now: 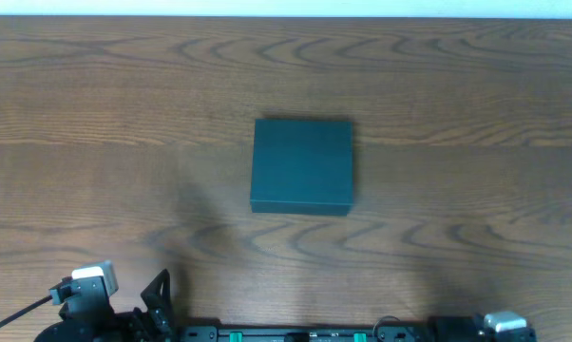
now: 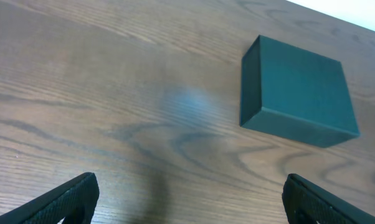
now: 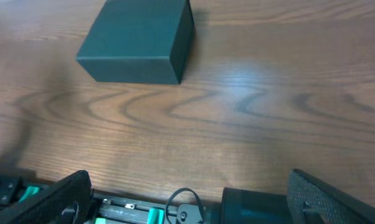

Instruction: Pack container

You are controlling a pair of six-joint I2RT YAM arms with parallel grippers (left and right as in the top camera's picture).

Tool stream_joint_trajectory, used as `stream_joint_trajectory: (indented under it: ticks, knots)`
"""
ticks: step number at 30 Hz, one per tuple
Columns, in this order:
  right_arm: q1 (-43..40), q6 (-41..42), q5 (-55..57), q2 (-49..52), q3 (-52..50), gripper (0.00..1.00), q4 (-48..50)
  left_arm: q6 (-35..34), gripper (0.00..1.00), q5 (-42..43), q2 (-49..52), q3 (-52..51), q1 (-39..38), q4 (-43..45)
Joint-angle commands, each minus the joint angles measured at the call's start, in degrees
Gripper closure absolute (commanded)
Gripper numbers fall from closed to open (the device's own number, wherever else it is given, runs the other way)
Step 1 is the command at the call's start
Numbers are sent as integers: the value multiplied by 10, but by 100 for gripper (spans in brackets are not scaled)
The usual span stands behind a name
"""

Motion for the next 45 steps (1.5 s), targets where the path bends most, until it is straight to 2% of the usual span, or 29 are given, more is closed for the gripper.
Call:
stream_joint_trajectory:
  ticks: [1,11,15,22,40,43,45]
  knots:
    - [-10,5,1,-17,-22,1,-2,-23,5,8,-27,-41,15,11]
    - [-10,5,1,-19,-60,1,-13,-106,5,9,-110,-134,37,11]
    - [-10,5,1,-19,-68,1,-13,-141,5,13,-111,-167,38,7]
    - [-10,5,1,-19,-71,1,-13,-250,5,14,-111,-220,38,9]
    - [-10,5,1,-19,-71,1,-13,-249,5,4,-111,-221,38,18]
    - [-10,5,1,-19,-71,1,-13,-251,4,2,-111,-225,38,112]
    - [-10,5,1,-19,-71,1,-13,-175,5,7,-111,-231,38,189]
